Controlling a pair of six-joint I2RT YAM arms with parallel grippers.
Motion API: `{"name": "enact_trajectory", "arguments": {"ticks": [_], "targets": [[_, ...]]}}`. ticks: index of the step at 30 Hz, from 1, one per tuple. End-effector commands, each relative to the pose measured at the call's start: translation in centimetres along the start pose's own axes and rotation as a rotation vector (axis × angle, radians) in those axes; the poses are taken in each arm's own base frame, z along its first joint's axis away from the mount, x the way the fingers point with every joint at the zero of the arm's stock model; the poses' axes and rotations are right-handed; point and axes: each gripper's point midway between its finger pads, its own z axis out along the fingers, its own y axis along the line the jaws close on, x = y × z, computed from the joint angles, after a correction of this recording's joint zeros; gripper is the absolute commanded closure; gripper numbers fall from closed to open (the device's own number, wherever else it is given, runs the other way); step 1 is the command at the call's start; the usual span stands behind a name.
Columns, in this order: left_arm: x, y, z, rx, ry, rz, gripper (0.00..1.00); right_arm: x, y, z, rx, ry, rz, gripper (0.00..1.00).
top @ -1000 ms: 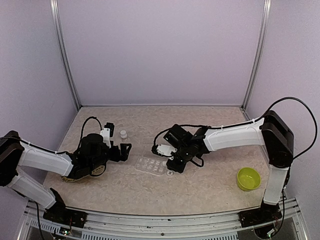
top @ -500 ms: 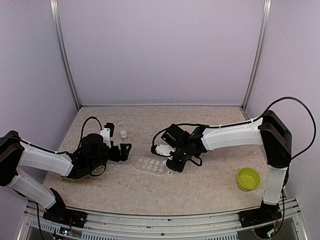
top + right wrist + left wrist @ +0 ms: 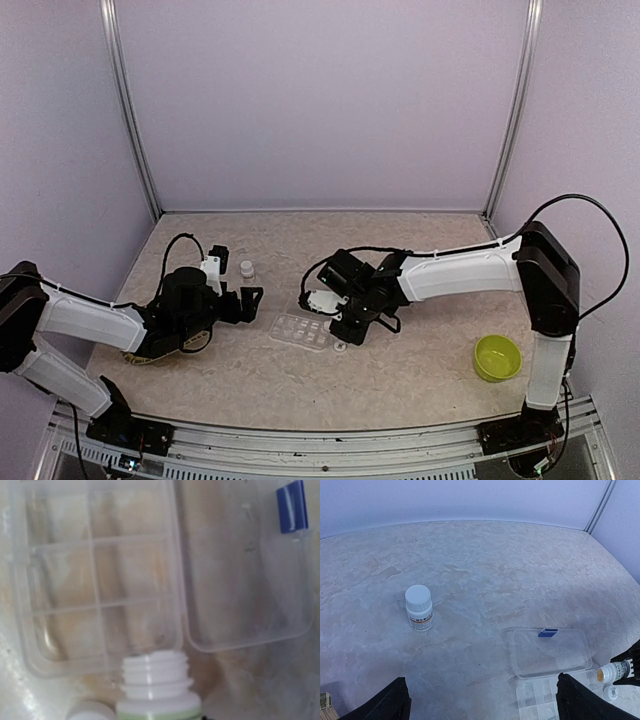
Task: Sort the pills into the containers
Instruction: Pour the pill into the compartment of the pill container.
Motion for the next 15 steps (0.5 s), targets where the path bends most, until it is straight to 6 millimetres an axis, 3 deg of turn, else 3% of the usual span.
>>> {"name": "enact_trajectory", "arguments": {"ticks": [1, 15], "targets": [[-0.89, -0.11, 0.31, 0.004, -0.022, -0.008, 0.01, 0.63, 0.90, 0.65, -0.003, 0.050, -0.036, 0.92], [-0.85, -0.13, 0.34, 0.006, -0.021, -0.008, 0.01, 0.68, 0.94, 0.41, 0.026, 0.074, -0.072, 0.92]]}}
